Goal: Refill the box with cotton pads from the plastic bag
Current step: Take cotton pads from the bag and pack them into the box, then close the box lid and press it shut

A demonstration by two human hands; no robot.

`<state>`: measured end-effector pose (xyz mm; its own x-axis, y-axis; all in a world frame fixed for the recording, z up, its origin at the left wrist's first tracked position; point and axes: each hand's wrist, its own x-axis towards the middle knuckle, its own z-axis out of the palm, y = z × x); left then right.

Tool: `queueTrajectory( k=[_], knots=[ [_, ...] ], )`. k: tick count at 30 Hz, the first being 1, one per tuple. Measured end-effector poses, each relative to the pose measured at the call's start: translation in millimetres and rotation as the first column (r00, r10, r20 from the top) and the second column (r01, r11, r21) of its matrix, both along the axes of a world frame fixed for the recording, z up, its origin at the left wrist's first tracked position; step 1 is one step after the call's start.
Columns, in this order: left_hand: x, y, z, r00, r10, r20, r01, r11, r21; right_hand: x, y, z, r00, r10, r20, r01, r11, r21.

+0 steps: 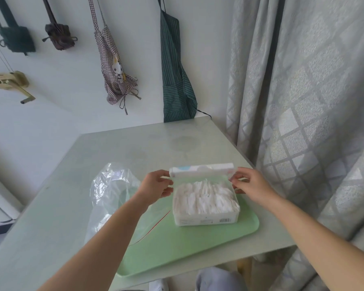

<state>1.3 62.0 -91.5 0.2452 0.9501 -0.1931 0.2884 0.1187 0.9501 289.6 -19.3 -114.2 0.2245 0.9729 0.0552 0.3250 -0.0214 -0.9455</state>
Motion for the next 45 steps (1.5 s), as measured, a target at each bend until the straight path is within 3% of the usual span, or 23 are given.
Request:
queueTrajectory(
  k=[3, 7, 10, 13, 17, 19, 23, 27, 30, 35, 40, 45],
  knots=[
    [-10.2, -16.0, -5.9, 0.998, -0.066, -0.015, 0.067, 0.995, 0.070, -0.3, -21.7, 1.5, 0.991, 0.081, 0.106, -0.082, 0.997, 0.006],
    [-20.2, -43.2, -11.0, 0.929, -0.198, -0.313, 0.288, 0.918, 0.272, -1.6, -45.6, -2.4, 0.938, 0.122, 0.324, -0.125, 0.992, -0.012],
    [-19.0, -60.4, -16.8, 0.823, -0.285, -0.492, 0.460, 0.842, 0.282, -7.6, -55.2, -5.3, 0.883, 0.173, 0.436, -0.176, 0.984, -0.033],
    [-15.4, -64.7, -21.2, 0.729, -0.199, -0.655, 0.492, 0.817, 0.300, -16.7, -57.8, -4.3, 0.839, 0.166, 0.519, -0.156, 0.986, -0.064],
    [-8.3, -66.9, -14.8, 0.609, -0.082, -0.789, 0.534, 0.777, 0.332, -23.4, -56.0, -3.0, 0.853, 0.113, 0.510, -0.106, 0.993, -0.043],
    [-6.1, -65.8, -12.6, 0.511, -0.009, -0.859, 0.580, 0.742, 0.337, -26.7, -51.4, -3.8, 0.827, 0.114, 0.550, -0.103, 0.993, -0.051],
    [-6.2, -62.8, -11.4, 0.302, 0.119, -0.946, 0.668, 0.681, 0.299, -37.2, -40.8, 0.3, 0.730, 0.142, 0.669, -0.111, 0.990, -0.089],
    [-4.8, -62.8, -12.7, 0.218, 0.184, -0.958, 0.697, 0.658, 0.285, -45.3, -29.9, -0.3, 0.571, 0.187, 0.799, -0.097, 0.982, -0.160],
    [-3.8, -59.1, -18.3, 0.187, 0.209, -0.960, 0.711, 0.645, 0.280, -42.7, -23.1, -5.3, 0.450, 0.245, 0.859, -0.083, 0.969, -0.233],
    [-2.7, -55.1, -24.7, 0.157, 0.229, -0.961, 0.704, 0.656, 0.271, -41.4, -20.3, -7.4, 0.301, 0.235, 0.924, -0.064, 0.972, -0.226],
    [1.8, -54.2, -20.6, 0.209, 0.144, -0.967, 0.639, 0.729, 0.246, -47.0, -18.5, -4.4, 0.342, 0.231, 0.911, -0.044, 0.972, -0.231],
    [-3.2, -54.0, 2.4, 0.415, 0.033, -0.909, 0.548, 0.789, 0.278, -50.7, -23.0, 8.6, 0.375, 0.255, 0.891, -0.023, 0.964, -0.266]
  ],
)
